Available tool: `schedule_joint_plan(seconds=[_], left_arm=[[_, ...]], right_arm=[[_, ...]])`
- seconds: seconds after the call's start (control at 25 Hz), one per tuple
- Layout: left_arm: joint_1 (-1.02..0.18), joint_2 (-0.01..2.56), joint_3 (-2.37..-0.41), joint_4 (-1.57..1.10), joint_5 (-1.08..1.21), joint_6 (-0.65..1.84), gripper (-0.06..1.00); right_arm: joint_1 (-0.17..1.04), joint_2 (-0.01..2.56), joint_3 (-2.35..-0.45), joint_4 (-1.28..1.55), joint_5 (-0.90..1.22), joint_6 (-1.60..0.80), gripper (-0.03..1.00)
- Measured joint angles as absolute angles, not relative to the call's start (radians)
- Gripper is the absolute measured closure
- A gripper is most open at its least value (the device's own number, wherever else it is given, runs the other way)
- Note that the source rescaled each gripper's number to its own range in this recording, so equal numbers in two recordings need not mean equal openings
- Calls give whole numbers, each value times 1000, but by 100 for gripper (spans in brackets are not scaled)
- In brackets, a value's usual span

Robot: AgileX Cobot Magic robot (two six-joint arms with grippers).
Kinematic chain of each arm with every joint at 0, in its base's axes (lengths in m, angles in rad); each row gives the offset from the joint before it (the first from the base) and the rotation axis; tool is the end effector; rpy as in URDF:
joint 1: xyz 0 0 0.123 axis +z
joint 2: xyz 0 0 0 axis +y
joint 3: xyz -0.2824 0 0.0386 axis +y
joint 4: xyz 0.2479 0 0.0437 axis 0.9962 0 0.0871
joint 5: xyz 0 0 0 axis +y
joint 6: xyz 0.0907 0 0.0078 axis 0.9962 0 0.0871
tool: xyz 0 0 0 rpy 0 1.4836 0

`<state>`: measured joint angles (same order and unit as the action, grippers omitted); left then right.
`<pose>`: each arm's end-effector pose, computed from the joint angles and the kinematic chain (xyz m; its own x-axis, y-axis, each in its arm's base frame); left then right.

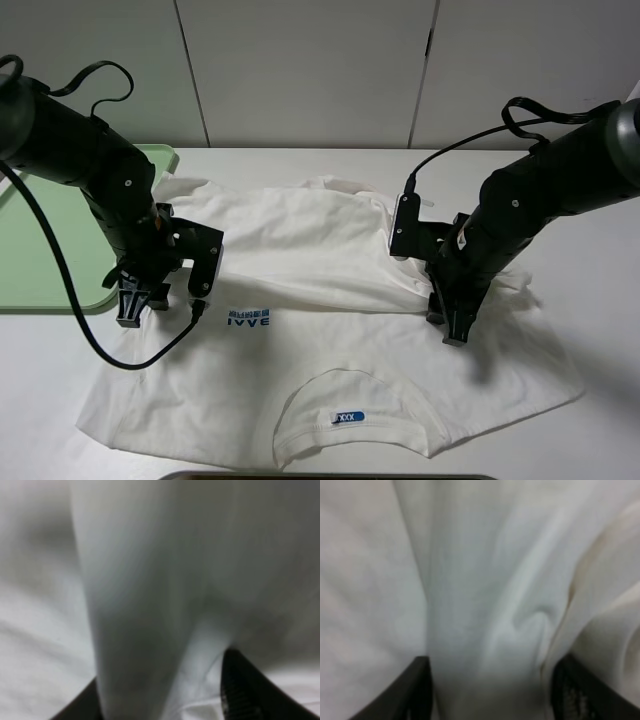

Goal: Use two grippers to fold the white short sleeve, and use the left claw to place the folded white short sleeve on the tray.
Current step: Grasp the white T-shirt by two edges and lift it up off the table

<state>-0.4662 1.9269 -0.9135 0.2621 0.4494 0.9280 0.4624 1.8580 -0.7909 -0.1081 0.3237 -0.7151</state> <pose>0.2918 -0.1353 0.0984 0.0463 0.9987 0.0194 0.9710 -0.0496 0.2338 0.2690 0.1306 0.0991 -0.2708 -0.9496 -0.1576 -0.9288 0.3008 -0.2165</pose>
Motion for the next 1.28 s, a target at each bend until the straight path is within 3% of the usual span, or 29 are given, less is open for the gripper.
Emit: schedule_joint_plan(seconds=[0.2,0.36,0.48,0.56,0.6,0.64,0.72,1.28], left_arm=[[-465,1927,-914,263,449,934,62],[-465,1927,-914,263,449,935,64],[-465,1927,-914,263,449,935,64],[-464,1927,-914,263,449,935,65],[-464,1927,-914,263,448,935,75],[-464,1927,-914,263,448,935,87],[-464,1927,-914,263,450,935,93],[-464,1822,-914,243,463,934,94]], right_arm=[[462,1858,-791,-108,308,-715,48],[462,1862,-791,-108,298,-715,54],[462,1871,-791,-107,295,-715,73],[462,1871,-791,-98,292,-715,93],[462,1871,-791,-92,292,-715,96],[462,1871,-791,-88,292,-715,96],[462,1871,-791,-85,292,-715,96],[462,1756,-790,-85,303,-715,96]])
